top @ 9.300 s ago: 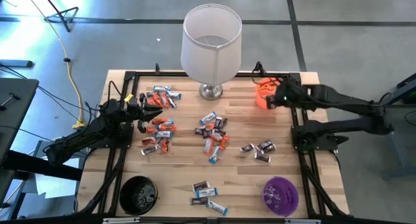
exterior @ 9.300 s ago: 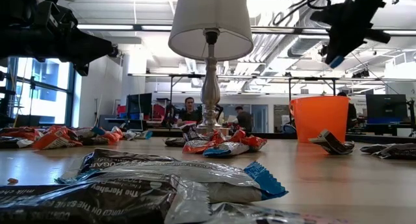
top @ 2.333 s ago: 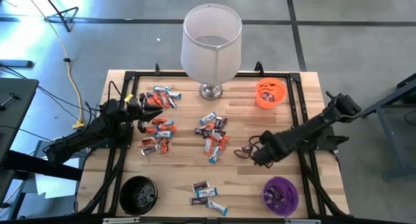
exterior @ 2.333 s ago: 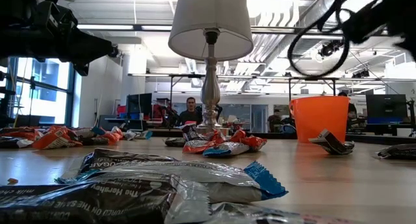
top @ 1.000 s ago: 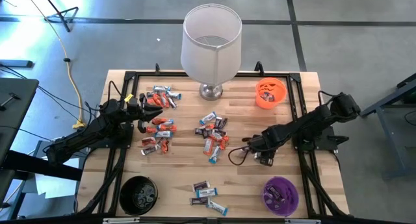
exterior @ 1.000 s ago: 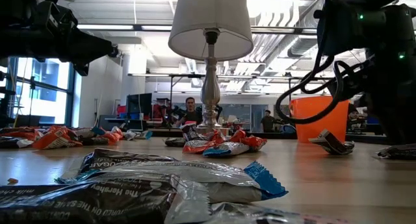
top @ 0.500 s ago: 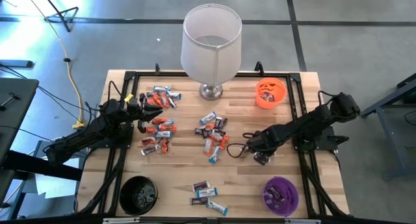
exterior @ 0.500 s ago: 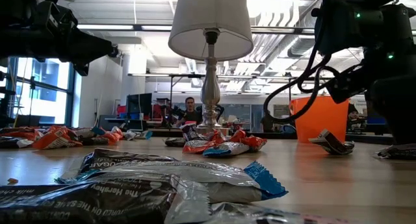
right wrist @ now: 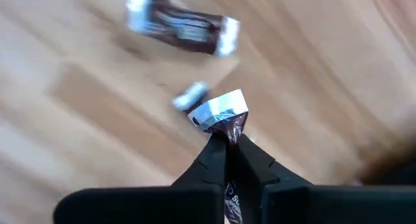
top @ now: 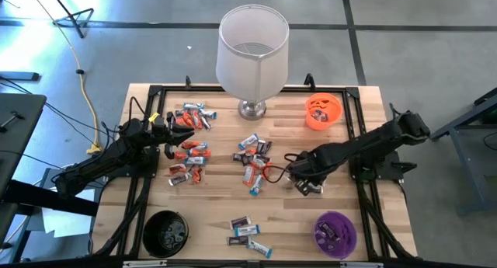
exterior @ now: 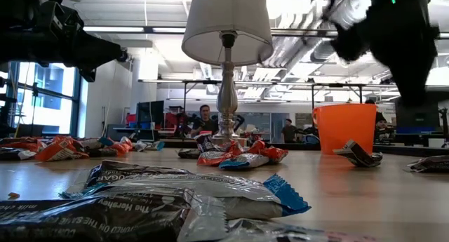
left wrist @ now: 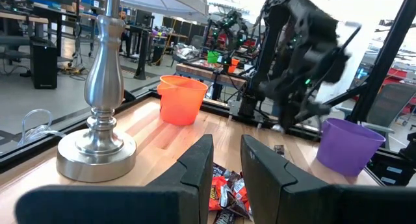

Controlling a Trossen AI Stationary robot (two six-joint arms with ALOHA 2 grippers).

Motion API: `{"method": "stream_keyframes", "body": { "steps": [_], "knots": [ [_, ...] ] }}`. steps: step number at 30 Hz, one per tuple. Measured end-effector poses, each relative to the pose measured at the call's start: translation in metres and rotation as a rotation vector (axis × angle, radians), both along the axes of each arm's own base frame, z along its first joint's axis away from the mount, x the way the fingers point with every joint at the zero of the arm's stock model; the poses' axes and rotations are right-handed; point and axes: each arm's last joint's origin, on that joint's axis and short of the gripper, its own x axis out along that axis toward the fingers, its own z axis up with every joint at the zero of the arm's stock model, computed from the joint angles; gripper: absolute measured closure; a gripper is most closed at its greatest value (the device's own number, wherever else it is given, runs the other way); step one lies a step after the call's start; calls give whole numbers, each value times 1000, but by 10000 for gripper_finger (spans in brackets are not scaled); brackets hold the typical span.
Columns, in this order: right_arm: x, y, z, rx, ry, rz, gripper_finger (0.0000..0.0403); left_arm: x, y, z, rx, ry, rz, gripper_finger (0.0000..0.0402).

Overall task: Sort candy
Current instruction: Put the brown chocolate bar into the violet bucket

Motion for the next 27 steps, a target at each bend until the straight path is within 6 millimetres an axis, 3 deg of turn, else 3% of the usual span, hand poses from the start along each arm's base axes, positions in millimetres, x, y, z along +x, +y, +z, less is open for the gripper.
{"method": "stream_keyframes", "body": {
  "steps": [6,11,15,19,27],
  "knots": [
    [10,41,49,103,-159,-154,400,0,0,0,0,0,0,337],
    [-5,96,67,229,-225,-249,402,0,0,0,0,0,0,337],
    [-29,136,58,257,-105,-329,402,0,0,0,0,0,0,337],
    [-53,162,44,202,10,-375,402,0,0,0,0,-1,0,337],
    [-65,177,26,80,24,-354,380,0,0,0,0,0,0,337]
  ]
}}
